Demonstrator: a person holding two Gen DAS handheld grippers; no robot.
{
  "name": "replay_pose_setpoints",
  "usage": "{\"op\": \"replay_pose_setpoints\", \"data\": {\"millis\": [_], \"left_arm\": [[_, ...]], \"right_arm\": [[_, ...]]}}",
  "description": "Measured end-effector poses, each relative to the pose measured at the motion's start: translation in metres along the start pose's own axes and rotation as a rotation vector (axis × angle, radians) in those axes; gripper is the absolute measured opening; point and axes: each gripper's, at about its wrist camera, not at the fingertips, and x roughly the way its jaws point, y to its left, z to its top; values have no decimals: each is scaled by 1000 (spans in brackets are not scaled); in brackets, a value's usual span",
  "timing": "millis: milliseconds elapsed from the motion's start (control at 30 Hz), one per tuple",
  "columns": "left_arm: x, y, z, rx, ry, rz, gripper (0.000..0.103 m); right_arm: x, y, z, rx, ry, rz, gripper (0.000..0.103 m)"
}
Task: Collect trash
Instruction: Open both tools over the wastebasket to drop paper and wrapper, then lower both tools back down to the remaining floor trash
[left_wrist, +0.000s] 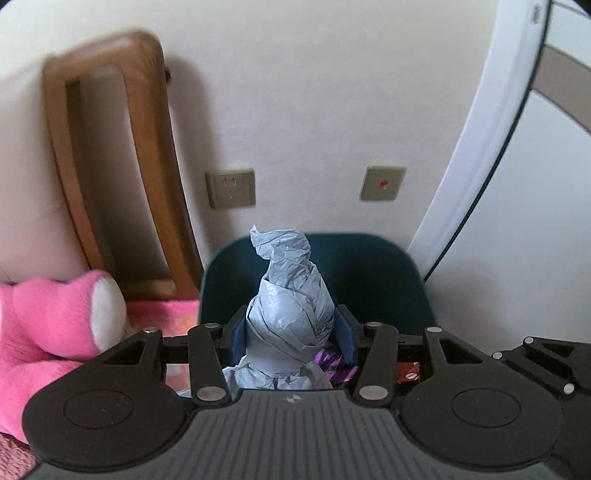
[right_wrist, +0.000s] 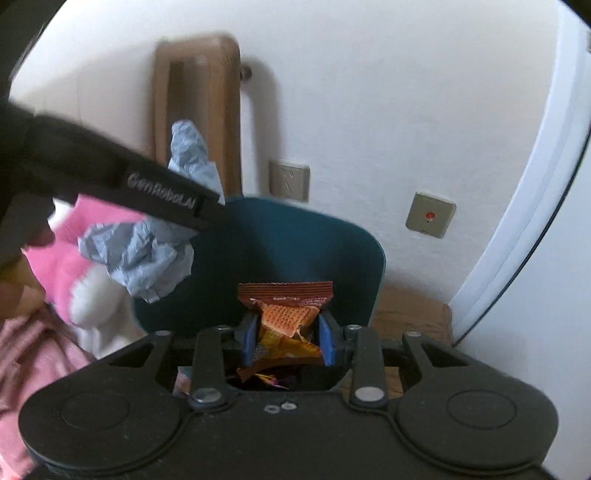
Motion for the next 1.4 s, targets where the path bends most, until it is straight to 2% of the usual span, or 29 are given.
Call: {"op": "replay_pose_setpoints", "data": {"millis": [200,467,633,700,733,767,1000,1400], "left_arm": [[37,2,-9,-28,99,-22,47],[70,-4,-27,17,190,23,48],[76,-6,-34,22,208,18,48],[73,-7,-36,27,201,7,54],[71,-7,-38,30,195,2,62],[68,-8,-39,34,186,-3,66],[39,-15,-45,84,142,-19,66],[-71,-17,-75,182,15,-63,66]], "right_arm": [[34,7,-6,-36,94,-16,33],[52,21,-13,-79,157,-25,34],[50,27,-17,-87,178,-18,38],[46,27,-16,-97,169,-25,40],[42,28,-17,-98,165,-24,41],[40,27,-17,-96,163,-25,41],[15,19,-13,-26,134,-41,43],[-77,27,-28,42,53,-72,51]]}}
